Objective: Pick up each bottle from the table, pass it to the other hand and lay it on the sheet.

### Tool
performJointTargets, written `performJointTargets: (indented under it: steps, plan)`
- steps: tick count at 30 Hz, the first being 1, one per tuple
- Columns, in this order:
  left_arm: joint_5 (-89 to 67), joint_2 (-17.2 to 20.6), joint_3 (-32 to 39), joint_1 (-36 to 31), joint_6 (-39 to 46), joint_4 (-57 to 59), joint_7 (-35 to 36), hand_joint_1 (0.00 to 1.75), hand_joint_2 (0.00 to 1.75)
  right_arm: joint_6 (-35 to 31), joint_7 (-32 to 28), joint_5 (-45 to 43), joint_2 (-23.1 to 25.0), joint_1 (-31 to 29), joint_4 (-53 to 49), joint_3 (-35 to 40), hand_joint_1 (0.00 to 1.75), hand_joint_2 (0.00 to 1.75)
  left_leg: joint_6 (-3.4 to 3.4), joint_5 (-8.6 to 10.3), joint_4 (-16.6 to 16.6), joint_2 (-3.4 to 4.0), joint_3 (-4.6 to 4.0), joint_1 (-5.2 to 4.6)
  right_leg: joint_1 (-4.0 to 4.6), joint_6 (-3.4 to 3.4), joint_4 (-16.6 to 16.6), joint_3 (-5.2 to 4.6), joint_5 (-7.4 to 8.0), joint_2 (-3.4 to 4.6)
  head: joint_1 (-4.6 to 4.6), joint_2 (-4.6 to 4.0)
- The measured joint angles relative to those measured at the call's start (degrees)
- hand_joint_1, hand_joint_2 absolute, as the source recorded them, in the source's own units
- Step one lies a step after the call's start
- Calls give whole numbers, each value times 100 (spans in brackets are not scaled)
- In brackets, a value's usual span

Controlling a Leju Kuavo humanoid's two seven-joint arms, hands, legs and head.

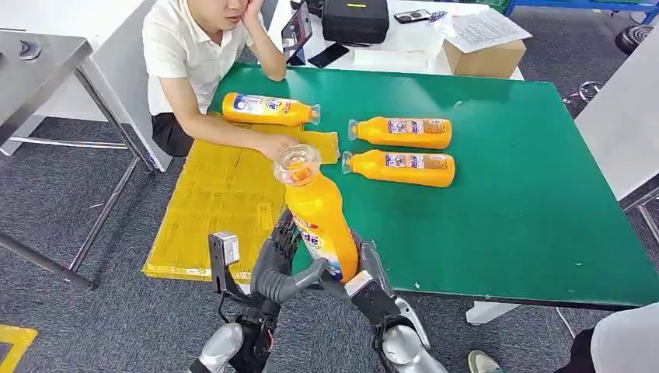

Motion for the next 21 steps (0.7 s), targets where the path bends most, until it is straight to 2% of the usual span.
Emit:
performJointTargets:
  steps: [2,6,8,11,15,21]
  plan:
    - [0,0,-15,7,-4,-39,-2,0,175,22,18,2,-2,-35,44,48,145,175,0,0,0,0,0,0,0,0,0,-1,0,0,-2,0]
    - [-80,-17,-65,4,-113,-102,-98,0,175,242,164,35,11,-132,284,229,157,175,0,0,0,1,0,3,2,0,1,-3,0,0,-2,0]
    - [-190,-22,-79,10,-129,-184,-153,0,175,243,175,-20,53,-125,444,267,168,175,0,0,0,-1,-4,3,2,0,1,-8,0,-1,-4,0]
    - [-343,-15,-118,30,-140,-352,-179,0,175,166,164,-168,57,-115,594,249,175,175,0,0,0,0,-8,4,2,0,2,-8,0,-1,-2,0]
    - [-400,66,-151,91,-234,-457,-127,0,175,105,184,-282,59,-94,627,157,175,175,0,0,0,0,-8,2,1,0,1,-10,0,-1,-2,0]
    - [-400,70,-162,168,-278,-522,-116,0,175,-308,262,53,72,-81,656,81,175,175,0,0,0,-1,-10,2,1,0,0,-11,0,-1,-2,0]
